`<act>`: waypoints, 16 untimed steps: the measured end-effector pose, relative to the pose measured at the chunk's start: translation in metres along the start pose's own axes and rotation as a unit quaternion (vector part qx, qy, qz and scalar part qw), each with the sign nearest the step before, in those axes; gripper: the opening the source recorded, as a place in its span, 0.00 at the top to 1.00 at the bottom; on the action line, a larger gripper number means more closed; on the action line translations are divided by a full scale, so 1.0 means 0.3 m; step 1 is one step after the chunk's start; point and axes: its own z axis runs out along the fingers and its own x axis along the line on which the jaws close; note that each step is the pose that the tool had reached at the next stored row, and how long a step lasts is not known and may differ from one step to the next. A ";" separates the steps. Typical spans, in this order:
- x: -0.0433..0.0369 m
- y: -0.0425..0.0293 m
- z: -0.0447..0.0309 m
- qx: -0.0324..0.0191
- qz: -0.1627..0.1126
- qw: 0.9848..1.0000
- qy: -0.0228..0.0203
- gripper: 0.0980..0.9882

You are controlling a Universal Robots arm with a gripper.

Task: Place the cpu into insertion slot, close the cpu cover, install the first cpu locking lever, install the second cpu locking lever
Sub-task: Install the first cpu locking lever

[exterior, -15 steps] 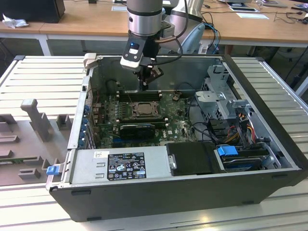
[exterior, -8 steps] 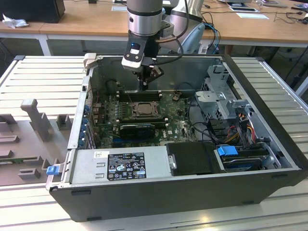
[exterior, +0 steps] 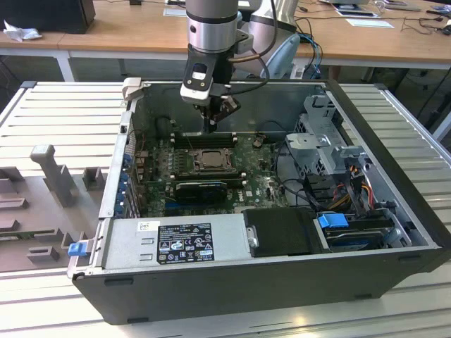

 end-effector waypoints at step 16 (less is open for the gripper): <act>0.000 0.000 0.000 0.001 -0.107 0.994 0.005 0.99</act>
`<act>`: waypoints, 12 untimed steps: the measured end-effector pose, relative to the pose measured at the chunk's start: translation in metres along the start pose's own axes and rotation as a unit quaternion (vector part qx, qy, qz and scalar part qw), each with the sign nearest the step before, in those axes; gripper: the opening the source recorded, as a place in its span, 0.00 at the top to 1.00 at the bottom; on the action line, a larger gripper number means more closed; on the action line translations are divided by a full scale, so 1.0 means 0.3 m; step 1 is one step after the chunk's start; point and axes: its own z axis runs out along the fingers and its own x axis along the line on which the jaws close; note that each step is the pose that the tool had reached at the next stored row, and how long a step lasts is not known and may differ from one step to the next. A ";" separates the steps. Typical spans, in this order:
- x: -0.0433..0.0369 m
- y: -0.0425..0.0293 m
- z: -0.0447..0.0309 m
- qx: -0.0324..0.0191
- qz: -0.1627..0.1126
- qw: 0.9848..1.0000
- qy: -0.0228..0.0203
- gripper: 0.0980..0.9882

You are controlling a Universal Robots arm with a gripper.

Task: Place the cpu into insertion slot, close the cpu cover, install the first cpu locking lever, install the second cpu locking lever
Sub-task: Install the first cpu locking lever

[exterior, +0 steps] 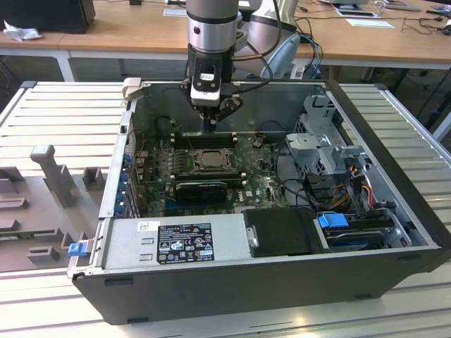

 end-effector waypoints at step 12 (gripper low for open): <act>0.000 0.000 0.003 0.001 -0.109 0.994 0.005 0.99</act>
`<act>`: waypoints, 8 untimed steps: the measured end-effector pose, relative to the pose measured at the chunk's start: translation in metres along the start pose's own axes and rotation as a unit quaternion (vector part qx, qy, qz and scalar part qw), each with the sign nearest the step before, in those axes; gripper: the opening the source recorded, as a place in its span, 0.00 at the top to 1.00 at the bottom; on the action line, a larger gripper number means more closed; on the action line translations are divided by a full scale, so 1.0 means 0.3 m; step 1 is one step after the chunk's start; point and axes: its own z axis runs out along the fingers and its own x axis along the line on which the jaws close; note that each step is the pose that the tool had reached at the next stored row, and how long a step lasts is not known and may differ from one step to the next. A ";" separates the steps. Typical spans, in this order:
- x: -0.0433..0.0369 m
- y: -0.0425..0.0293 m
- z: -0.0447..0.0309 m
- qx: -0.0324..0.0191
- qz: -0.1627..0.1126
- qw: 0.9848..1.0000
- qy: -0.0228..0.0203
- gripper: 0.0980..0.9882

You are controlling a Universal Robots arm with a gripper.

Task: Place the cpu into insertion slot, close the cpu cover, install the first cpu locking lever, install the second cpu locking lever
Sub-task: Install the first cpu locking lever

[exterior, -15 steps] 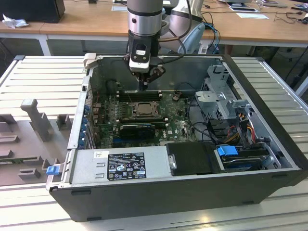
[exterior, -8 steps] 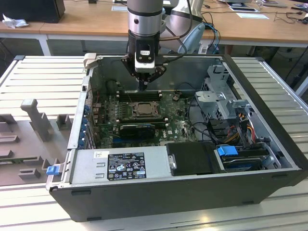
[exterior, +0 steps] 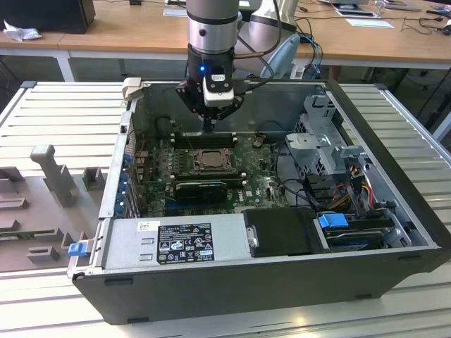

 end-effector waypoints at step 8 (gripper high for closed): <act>0.000 0.000 0.000 0.001 -0.073 0.997 0.003 0.99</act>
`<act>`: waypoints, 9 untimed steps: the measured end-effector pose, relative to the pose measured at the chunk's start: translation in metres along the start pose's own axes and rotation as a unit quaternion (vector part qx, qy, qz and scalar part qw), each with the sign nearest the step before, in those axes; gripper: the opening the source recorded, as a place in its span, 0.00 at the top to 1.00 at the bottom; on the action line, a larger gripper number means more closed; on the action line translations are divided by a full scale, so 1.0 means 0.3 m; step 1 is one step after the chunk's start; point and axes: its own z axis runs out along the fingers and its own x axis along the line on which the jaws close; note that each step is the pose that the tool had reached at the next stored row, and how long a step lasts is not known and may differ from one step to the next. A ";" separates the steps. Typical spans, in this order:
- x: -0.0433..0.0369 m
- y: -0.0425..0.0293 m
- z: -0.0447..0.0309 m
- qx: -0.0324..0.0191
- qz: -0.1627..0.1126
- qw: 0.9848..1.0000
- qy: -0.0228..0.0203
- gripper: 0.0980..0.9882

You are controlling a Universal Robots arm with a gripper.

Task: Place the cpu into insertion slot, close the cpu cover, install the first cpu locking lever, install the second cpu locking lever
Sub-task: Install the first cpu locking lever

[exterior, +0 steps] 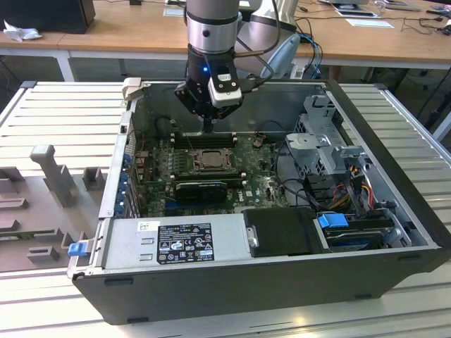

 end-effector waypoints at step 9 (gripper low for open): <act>0.000 0.000 0.000 0.001 -0.061 0.998 0.003 0.99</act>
